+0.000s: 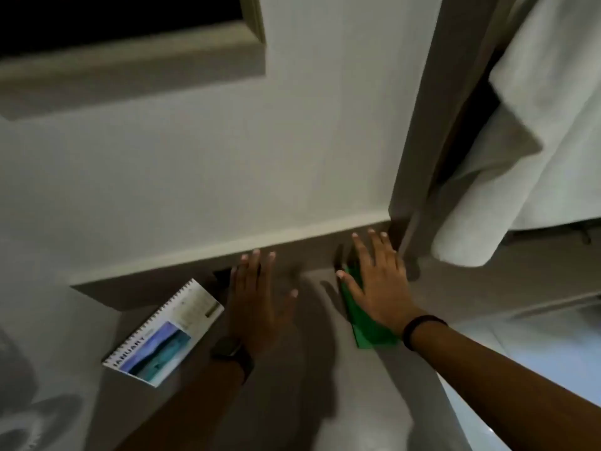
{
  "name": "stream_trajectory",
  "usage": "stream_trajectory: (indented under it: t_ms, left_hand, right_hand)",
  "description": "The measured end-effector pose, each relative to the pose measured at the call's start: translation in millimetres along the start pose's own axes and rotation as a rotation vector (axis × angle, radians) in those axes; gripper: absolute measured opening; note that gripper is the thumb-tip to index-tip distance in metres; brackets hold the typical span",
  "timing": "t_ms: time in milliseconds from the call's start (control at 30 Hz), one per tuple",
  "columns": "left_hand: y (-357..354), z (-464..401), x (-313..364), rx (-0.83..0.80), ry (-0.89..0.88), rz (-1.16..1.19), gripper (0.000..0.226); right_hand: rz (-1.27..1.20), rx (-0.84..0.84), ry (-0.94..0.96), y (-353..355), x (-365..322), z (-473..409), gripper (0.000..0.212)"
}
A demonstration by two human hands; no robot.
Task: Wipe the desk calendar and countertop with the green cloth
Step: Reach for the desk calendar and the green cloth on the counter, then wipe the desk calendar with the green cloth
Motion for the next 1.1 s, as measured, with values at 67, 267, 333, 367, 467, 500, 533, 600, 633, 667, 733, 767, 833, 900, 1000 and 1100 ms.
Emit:
stream_trajectory:
  t_ms: [67, 267, 333, 367, 467, 500, 533, 600, 633, 667, 733, 767, 833, 900, 1000, 1100]
  left_hand:
    - [-43, 30, -10, -0.108, 0.040, -0.016, 0.084]
    - [-120, 110, -38, -0.323, 0.102, -0.016, 0.087]
    - [-131, 122, -43, -0.359, 0.113, -0.052, 0.086]
    - [-135, 126, -45, -0.363, 0.107, -0.064, 0.085]
    - [-140, 130, -50, -0.342, 0.089, -0.087, 0.085]
    - [-141, 129, -51, -0.337, 0.090, -0.092, 0.085]
    - [-139, 128, -50, -0.336, 0.097, -0.088, 0.085]
    - [-134, 124, -47, -0.350, 0.098, -0.082, 0.085]
    - [-130, 123, -47, -0.362, 0.102, -0.072, 0.086]
    - [-123, 122, -47, -0.374, 0.105, -0.064, 0.086]
    - [-107, 122, -55, -0.390, 0.100, -0.060, 0.087]
    - [-95, 122, -63, -0.392, 0.090, -0.065, 0.089]
    - [-66, 121, -82, -0.367, 0.059, -0.093, 0.091]
    - [-32, 117, -107, -0.313, 0.039, -0.147, 0.090]
    - [21, 109, -150, -0.236, 0.050, -0.256, 0.090]
    - [66, 95, -201, -0.219, 0.100, -0.341, 0.095]
  right_hand:
    - [0.036, -0.128, -0.037, -45, 16, 12, 0.079]
    - [0.075, -0.251, -0.099, -147, 41, 40, 0.081]
    - [0.089, -0.245, -0.137, -163, 42, 42, 0.079]
    - [0.099, -0.225, -0.147, -168, 42, 43, 0.076]
    - [0.121, -0.166, -0.154, -175, 39, 42, 0.065]
    - [0.117, -0.160, -0.156, -177, 38, 41, 0.063]
    - [0.104, -0.154, -0.163, -177, 37, 41, 0.062]
    - [0.074, -0.148, -0.178, -175, 35, 40, 0.061]
    - [0.054, -0.148, -0.189, -173, 34, 39, 0.061]
    - [0.031, -0.147, -0.198, -170, 32, 40, 0.060]
    - [-0.025, -0.144, -0.213, -164, 23, 44, 0.059]
    - [-0.069, -0.141, -0.222, -161, 15, 49, 0.057]
    - [-0.199, -0.133, -0.257, -156, -8, 63, 0.054]
    - [-0.336, -0.130, -0.291, -154, -39, 80, 0.052]
    - [-0.504, -0.119, -0.298, -154, -95, 97, 0.050]
    - [-0.649, -0.099, -0.266, -163, -156, 98, 0.051]
Point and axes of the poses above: each hand's wrist, its own z-axis away from the middle knuckle, its own y-axis out of the back of the hand, x = y × z, the point moved 1 cm from there along -z, towards the middle knuckle, and after that the axes turned 11 degrees about x, right-handed, at the moved point
